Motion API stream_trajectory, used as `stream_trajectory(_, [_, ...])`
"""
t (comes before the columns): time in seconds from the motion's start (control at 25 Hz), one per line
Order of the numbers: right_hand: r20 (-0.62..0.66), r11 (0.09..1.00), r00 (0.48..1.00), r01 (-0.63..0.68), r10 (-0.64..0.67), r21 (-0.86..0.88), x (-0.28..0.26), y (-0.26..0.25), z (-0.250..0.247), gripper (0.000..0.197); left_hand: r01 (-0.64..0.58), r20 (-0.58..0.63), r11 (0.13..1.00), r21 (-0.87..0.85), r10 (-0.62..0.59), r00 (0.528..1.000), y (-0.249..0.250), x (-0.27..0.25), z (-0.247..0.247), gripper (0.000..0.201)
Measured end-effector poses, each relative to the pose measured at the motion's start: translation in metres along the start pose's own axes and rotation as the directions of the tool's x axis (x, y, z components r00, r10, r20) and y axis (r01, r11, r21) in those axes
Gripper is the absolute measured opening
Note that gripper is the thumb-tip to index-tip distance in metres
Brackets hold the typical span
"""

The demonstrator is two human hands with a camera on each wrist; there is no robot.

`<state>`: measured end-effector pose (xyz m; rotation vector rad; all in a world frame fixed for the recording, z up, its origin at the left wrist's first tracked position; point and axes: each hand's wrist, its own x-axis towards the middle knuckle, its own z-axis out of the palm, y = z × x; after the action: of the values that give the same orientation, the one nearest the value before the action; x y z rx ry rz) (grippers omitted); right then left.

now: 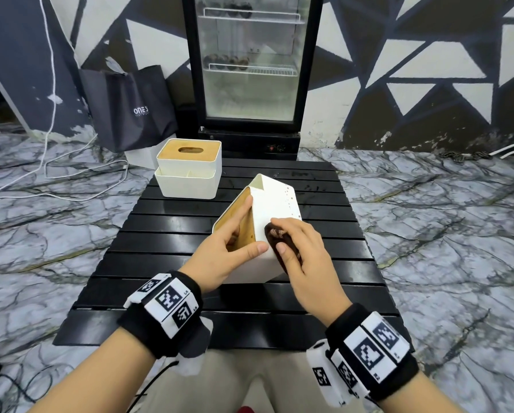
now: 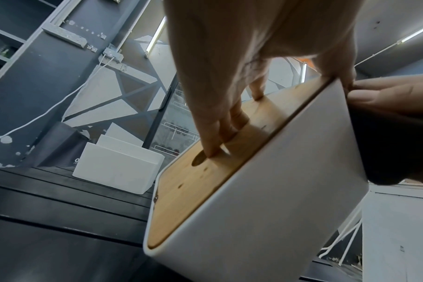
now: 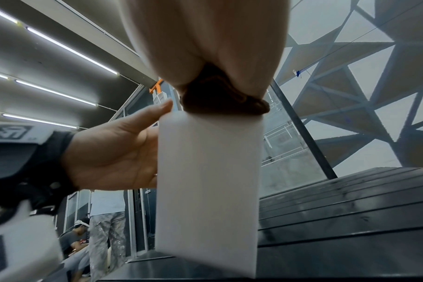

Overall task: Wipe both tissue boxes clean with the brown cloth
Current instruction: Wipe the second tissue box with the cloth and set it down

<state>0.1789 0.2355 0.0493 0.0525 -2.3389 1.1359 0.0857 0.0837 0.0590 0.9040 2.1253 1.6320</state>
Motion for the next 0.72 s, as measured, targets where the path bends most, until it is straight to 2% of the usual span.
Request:
stream_trajectory(0.24, [-0.043, 0.997, 0.997, -0.064, 0.063, -0.03, 0.023, 0.003, -0.002, 0.036, 0.001, 0.012, 1.0, -0.009, -0.001, 1.0, -0.001, 0.0, 0.0, 0.076])
stream_trajectory(0.52, [-0.006, 0.993, 0.995, 0.098, -0.099, -0.06, -0.001, 0.006, 0.002, 0.036, -0.009, 0.016, 0.994, -0.113, 0.01, 1.0, -0.004, 0.005, -0.003, 0.072])
stream_trajectory(0.72, [-0.01, 0.991, 0.993, 0.116, -0.117, -0.062, 0.013, 0.024, -0.008, 0.038, 0.006, 0.056, 0.992, -0.123, 0.001, 0.998, -0.006, 0.007, -0.008, 0.073])
